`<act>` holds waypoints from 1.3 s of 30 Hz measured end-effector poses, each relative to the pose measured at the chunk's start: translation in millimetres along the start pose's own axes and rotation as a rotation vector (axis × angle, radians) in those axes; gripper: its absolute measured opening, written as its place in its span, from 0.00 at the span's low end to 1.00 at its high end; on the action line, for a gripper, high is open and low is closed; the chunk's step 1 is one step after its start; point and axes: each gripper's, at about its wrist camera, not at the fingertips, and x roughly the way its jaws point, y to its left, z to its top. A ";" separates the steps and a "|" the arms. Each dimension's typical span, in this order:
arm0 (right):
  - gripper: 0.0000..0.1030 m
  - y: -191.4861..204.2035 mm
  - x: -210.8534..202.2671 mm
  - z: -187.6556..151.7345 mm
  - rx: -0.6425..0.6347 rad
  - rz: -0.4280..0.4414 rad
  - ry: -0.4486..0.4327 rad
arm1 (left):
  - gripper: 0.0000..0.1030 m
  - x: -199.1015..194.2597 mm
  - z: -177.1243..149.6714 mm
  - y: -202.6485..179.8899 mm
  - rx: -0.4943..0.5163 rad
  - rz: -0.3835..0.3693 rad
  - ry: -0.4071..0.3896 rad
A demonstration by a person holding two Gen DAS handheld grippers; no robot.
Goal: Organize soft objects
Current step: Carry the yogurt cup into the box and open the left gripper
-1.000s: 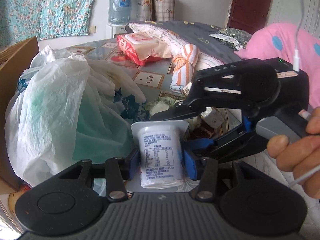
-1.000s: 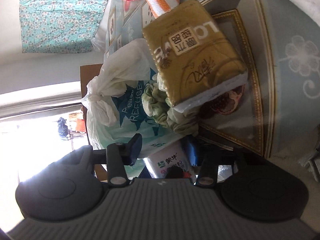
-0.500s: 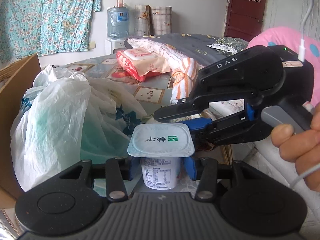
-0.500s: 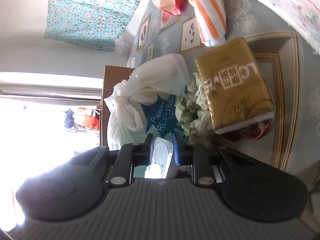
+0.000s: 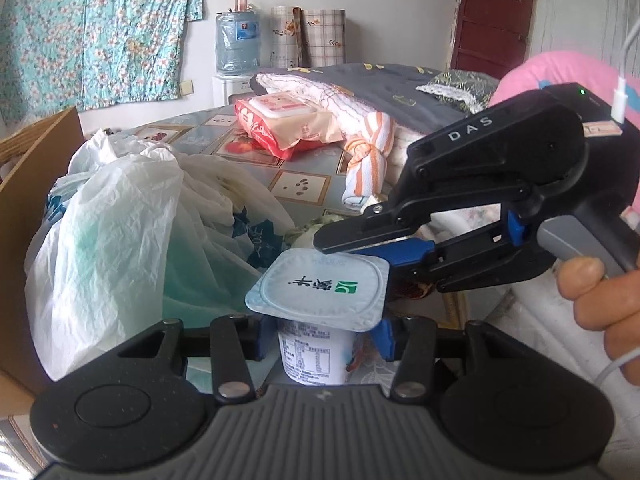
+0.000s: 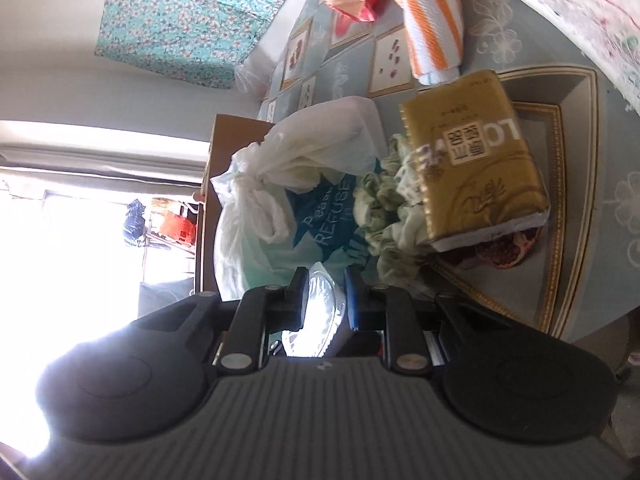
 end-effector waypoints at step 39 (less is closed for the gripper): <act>0.20 292.2 345.0 -38.7 -0.408 -0.066 0.585 | 0.50 -141.8 51.8 301.7 -0.392 0.360 0.051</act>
